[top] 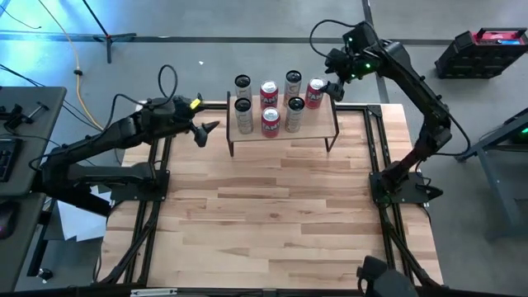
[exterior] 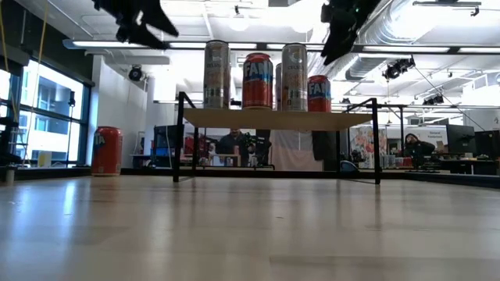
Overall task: Place canned beverage on shelf
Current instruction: Put the red soda can on the shelf aligned with the other red soda can
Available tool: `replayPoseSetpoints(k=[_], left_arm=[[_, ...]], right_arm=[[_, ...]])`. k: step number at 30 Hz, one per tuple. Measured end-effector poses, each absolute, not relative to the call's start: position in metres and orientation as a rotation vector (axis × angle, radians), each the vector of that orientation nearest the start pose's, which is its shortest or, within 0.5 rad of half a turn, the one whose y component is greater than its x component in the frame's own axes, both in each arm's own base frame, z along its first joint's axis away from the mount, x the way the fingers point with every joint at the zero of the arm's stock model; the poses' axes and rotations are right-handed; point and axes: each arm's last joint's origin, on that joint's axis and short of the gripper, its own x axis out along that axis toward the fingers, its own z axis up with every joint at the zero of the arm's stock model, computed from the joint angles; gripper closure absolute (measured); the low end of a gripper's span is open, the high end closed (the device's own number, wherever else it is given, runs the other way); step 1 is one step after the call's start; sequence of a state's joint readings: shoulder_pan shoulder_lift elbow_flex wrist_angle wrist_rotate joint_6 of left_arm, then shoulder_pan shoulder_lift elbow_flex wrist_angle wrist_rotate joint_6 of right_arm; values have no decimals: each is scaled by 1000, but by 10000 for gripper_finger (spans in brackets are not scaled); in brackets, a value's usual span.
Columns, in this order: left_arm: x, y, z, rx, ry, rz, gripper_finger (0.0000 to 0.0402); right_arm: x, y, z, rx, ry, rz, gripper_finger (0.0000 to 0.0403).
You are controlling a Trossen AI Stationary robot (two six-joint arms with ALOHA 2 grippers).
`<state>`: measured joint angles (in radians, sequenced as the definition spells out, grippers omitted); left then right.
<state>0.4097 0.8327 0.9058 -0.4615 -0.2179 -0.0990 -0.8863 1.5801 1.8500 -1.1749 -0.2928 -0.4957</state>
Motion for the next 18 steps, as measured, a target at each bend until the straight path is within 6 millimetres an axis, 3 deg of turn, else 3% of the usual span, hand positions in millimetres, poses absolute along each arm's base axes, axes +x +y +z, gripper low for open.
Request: replayPoseSetpoints(k=[4,12,18], left_arm=[[150,87,337,-177,446,727,57],[136,121,360,-240,599,901,58],[137,155,346,-282,884,963,57]], right_arm=[[198,-203,427,18,850,-291,54],[198,-157,446,-9,801,-213,54],[197,-131,452,17,797,-166,54]])
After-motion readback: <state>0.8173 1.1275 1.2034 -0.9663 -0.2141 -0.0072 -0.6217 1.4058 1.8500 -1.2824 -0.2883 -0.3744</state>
